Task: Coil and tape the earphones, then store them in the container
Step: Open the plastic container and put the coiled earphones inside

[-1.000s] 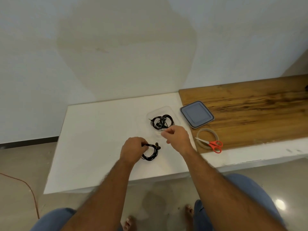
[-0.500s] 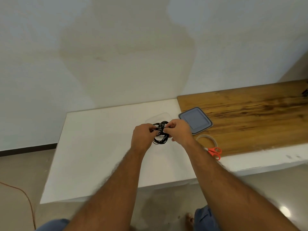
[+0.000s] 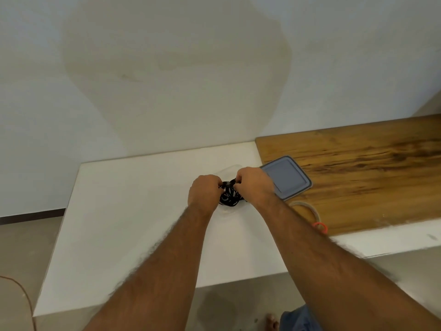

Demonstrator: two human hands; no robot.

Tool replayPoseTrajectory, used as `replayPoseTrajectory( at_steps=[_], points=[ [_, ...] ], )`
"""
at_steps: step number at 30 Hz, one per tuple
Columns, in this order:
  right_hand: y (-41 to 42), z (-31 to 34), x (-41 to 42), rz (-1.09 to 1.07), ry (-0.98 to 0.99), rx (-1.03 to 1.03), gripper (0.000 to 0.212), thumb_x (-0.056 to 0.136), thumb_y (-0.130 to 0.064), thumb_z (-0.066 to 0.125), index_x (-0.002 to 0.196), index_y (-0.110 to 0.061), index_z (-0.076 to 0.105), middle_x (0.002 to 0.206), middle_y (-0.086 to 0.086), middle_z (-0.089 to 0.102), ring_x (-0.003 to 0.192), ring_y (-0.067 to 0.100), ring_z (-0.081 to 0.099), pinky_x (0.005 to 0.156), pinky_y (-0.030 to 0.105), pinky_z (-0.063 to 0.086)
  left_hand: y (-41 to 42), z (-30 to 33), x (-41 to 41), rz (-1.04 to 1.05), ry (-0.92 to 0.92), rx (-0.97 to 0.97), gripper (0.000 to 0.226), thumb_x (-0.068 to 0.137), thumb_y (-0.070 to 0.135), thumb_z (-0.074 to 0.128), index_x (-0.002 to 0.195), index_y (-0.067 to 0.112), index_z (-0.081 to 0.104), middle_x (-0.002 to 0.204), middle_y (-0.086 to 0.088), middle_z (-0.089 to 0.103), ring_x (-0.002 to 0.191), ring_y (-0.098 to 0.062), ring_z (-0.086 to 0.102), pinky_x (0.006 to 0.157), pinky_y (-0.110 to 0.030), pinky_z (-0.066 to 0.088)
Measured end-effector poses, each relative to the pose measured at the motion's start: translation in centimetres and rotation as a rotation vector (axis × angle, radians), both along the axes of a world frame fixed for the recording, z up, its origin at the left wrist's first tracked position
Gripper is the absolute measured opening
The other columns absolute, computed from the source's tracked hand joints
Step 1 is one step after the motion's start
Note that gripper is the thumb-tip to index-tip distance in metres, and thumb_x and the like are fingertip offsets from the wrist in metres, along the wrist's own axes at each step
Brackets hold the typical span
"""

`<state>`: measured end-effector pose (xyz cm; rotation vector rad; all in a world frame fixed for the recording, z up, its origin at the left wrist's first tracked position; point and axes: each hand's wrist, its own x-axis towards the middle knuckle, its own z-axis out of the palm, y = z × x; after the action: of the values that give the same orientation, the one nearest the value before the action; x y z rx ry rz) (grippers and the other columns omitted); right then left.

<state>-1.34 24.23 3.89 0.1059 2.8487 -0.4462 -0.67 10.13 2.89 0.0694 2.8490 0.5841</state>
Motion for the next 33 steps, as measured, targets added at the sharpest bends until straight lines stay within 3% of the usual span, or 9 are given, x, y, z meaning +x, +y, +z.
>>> replayPoseTrajectory(
  at_steps=[5, 9, 12, 14, 16, 20, 26, 31, 33],
  points=[
    [-0.5, -1.0, 0.6, 0.100, 0.002, 0.129, 0.017, 0.085, -0.023, 0.063, 0.099, -0.017, 0.070, 0.091, 0.003, 0.069, 0.081, 0.021, 0.064, 0.062, 0.028, 0.051, 0.0, -0.5, 0.1, -0.051, -0.029, -0.131, 0.016, 0.088, 0.015, 0.057, 0.073, 0.014, 0.063, 0.071, -0.003, 0.057, 0.069, -0.022, 0.054, 0.057, -0.027, 0.037],
    [0.1, -0.6, 0.6, 0.063, 0.020, 0.023, 0.019, 0.088, -0.026, 0.061, 0.103, -0.018, 0.071, 0.098, 0.002, 0.069, 0.088, 0.019, 0.063, 0.066, 0.028, 0.050, 0.0, -0.6, 0.3, -0.086, -0.025, -0.178, 0.016, 0.089, 0.015, 0.055, 0.086, 0.012, 0.071, 0.081, -0.004, 0.063, 0.074, -0.021, 0.056, 0.060, -0.028, 0.040],
    [1.7, 0.1, 0.6, -0.042, 0.067, -0.040, 0.018, 0.091, -0.029, 0.059, 0.103, -0.020, 0.069, 0.101, -0.001, 0.067, 0.094, 0.019, 0.063, 0.069, 0.028, 0.049, -0.1, -0.4, 0.6, -0.099, -0.028, -0.160, 0.015, 0.090, 0.015, 0.056, 0.094, 0.013, 0.071, 0.089, -0.004, 0.065, 0.084, -0.022, 0.061, 0.063, -0.029, 0.041],
    [4.0, 0.2, 0.4, -0.140, 0.098, -0.029, 0.017, 0.093, -0.025, 0.054, 0.098, -0.019, 0.069, 0.097, 0.002, 0.066, 0.090, 0.021, 0.062, 0.063, 0.028, 0.047, -0.2, -0.3, 0.7, -0.066, 0.021, -0.092, 0.012, 0.090, 0.016, 0.059, 0.097, 0.012, 0.066, 0.097, -0.007, 0.063, 0.094, -0.027, 0.063, 0.066, -0.031, 0.045],
    [7.2, -0.1, 0.4, -0.242, 0.086, 0.041, 0.020, 0.094, -0.016, 0.047, 0.093, -0.017, 0.067, 0.094, 0.009, 0.065, 0.084, 0.025, 0.062, 0.059, 0.028, 0.049, -0.2, 0.0, 1.0, -0.016, 0.056, -0.040, 0.025, 0.091, 0.019, 0.060, 0.114, 0.011, 0.063, 0.109, -0.009, 0.063, 0.101, -0.028, 0.062, 0.076, -0.035, 0.050],
    [12.8, -1.3, 1.2, -0.435, 0.125, 0.139, 0.021, 0.093, -0.020, 0.056, 0.109, -0.010, 0.065, 0.106, 0.013, 0.066, 0.094, 0.029, 0.065, 0.076, 0.039, 0.057, -0.2, 0.3, 1.5, 0.042, 0.075, 0.028, 0.035, 0.093, 0.022, 0.058, 0.128, 0.016, 0.060, 0.116, -0.009, 0.063, 0.106, -0.026, 0.062, 0.083, -0.037, 0.052],
    [14.8, -2.3, 1.4, -0.556, 0.004, 0.119, 0.042, 0.087, -0.040, 0.067, 0.108, -0.005, 0.063, 0.106, 0.016, 0.065, 0.097, 0.033, 0.062, 0.079, 0.041, 0.056, -0.7, 0.0, 2.7, 0.193, 0.098, 0.146, 0.025, 0.093, 0.029, 0.059, 0.113, 0.017, 0.066, 0.098, -0.003, 0.068, 0.089, -0.020, 0.064, 0.073, -0.030, 0.048],
    [14.5, -2.6, 1.5, -0.621, -0.044, 0.006, 0.033, 0.088, -0.032, 0.068, 0.099, -0.001, 0.065, 0.099, 0.016, 0.067, 0.089, 0.029, 0.064, 0.071, 0.033, 0.052, -1.1, -0.1, 3.7, 0.236, 0.067, 0.190, 0.022, 0.092, 0.027, 0.061, 0.110, 0.017, 0.067, 0.090, -0.002, 0.071, 0.077, -0.015, 0.060, 0.067, -0.025, 0.041],
    [14.5, -2.1, 1.3, -0.643, -0.054, -0.053, 0.028, 0.090, -0.030, 0.066, 0.090, -0.002, 0.064, 0.085, 0.012, 0.064, 0.072, 0.021, 0.058, 0.063, 0.029, 0.045, -1.1, 0.1, 3.9, 0.241, 0.073, 0.194, 0.021, 0.092, 0.026, 0.060, 0.111, 0.017, 0.067, 0.089, -0.002, 0.071, 0.075, -0.014, 0.059, 0.066, -0.024, 0.041]
  ],
)
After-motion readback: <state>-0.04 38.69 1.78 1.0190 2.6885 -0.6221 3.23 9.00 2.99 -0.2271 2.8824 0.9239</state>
